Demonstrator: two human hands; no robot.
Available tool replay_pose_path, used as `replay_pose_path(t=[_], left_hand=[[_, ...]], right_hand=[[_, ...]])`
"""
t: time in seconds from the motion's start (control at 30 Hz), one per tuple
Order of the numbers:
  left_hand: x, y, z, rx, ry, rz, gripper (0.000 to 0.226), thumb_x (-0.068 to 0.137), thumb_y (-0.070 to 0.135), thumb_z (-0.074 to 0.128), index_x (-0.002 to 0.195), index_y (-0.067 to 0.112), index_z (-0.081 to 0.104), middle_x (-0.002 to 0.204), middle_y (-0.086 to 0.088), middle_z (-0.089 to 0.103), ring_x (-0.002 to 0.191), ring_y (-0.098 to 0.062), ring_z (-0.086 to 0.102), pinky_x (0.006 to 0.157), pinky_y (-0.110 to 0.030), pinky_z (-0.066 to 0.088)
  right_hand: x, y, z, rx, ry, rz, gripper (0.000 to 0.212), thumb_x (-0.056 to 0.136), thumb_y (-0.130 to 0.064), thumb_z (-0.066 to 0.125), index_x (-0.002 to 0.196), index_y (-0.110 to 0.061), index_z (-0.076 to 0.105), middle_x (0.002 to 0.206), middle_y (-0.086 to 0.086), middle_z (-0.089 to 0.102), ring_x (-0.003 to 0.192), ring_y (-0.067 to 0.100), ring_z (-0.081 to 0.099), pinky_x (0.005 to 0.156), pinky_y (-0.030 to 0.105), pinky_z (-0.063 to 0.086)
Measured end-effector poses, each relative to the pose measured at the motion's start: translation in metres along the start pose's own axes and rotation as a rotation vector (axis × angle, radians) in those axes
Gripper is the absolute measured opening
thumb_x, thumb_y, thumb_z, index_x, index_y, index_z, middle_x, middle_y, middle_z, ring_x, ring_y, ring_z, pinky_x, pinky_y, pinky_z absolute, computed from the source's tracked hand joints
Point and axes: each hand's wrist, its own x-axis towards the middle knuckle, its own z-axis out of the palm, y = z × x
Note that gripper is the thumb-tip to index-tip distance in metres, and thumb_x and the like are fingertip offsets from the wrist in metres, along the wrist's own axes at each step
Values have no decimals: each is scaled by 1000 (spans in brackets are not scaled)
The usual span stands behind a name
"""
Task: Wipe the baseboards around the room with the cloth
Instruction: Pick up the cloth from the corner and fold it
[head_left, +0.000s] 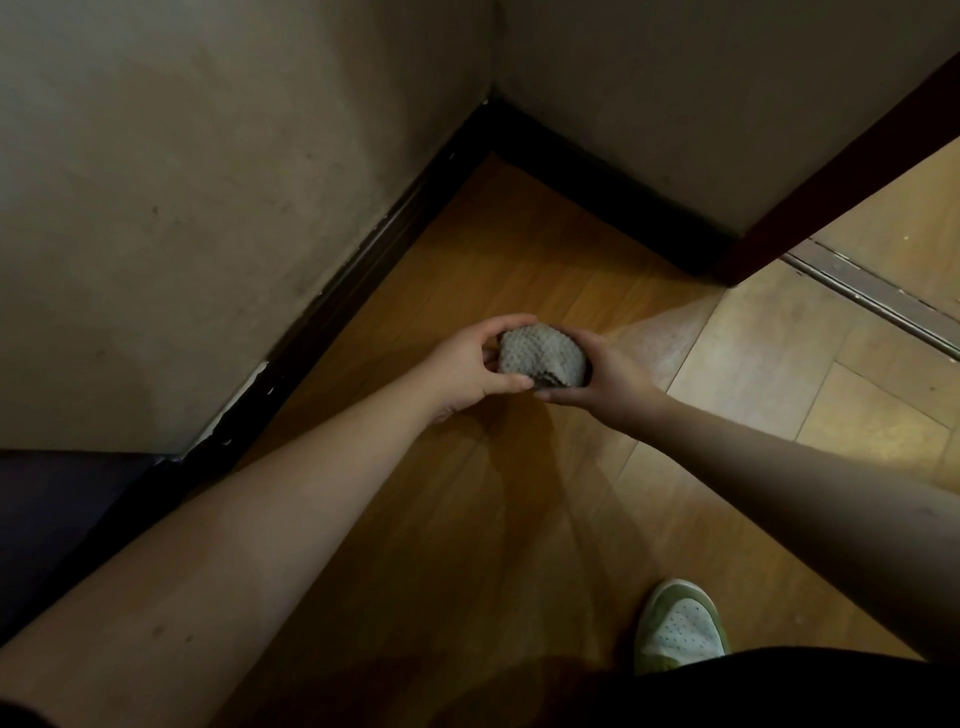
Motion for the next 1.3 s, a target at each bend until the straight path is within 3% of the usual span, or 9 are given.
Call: replay_pose_path(t=[0.13,0.33,0.47,0.6,0.73,0.9,1.07,1.2,1.3], left_hand=[[1,5,-3,378,13,13,84,81,15,80,150,31,36,148,0,46,133,-16,47,107,-37,46],[-1,8,-7,758,61,86,66,82,28,78,140,28,48,134,3,58,122,-18,54,100,-39,49],[-2,11,-8,736,44,89,55,82,26,78,131,25,56,125,4,63,114,-15,59,96,-39,52],[-4,8,-14,791,79,85,56,83,20,77,134,24,55,126,1,63,116,-17,58,95,-34,50],[-4,7,-16,813,57,87,57,84,24,76,137,21,54,129,0,62,118,-19,58,96,-34,49],[-5,4,-26,714,-47,25,64,83,33,78,139,18,51,133,-1,59,121,-17,54,92,-25,42],[-1,3,-23,721,-187,-19,83,73,50,80,140,23,38,138,6,43,123,-11,43,101,-31,41],[2,-2,-17,649,-40,31,62,76,47,79,125,27,48,114,11,52,104,-9,52,73,-20,42],[4,-6,-16,609,7,80,60,74,44,82,123,26,53,111,12,57,100,-7,55,73,-18,44]], right_hand=[[0,-5,2,-84,119,-16,69,73,-29,85,133,-17,53,108,-13,57,94,-2,53,63,-5,38],[-1,-6,-5,-68,75,-35,53,74,-28,84,120,-21,59,102,-17,60,91,-5,57,66,1,43],[0,-2,-9,-2,-46,-3,59,71,-28,85,120,-28,53,107,-17,59,100,-2,58,88,16,50],[-2,0,-11,386,-300,70,88,70,-42,84,142,-20,39,129,-5,56,117,8,58,96,25,51],[-4,-12,-5,269,-178,54,67,77,-44,72,134,-21,46,113,-12,60,96,0,63,80,16,54],[-2,-15,-2,209,-126,17,41,82,-31,76,115,-24,53,102,-7,65,86,5,67,71,22,58],[0,-14,-1,162,-99,-13,44,72,-30,82,105,-20,55,96,-1,66,77,7,67,67,23,58],[3,-12,-1,220,-87,-32,47,64,-38,81,102,-27,55,98,-4,66,85,4,67,74,24,58],[8,-6,-3,245,-131,-57,52,64,-35,80,109,-25,56,104,-6,65,96,1,65,82,22,56]])
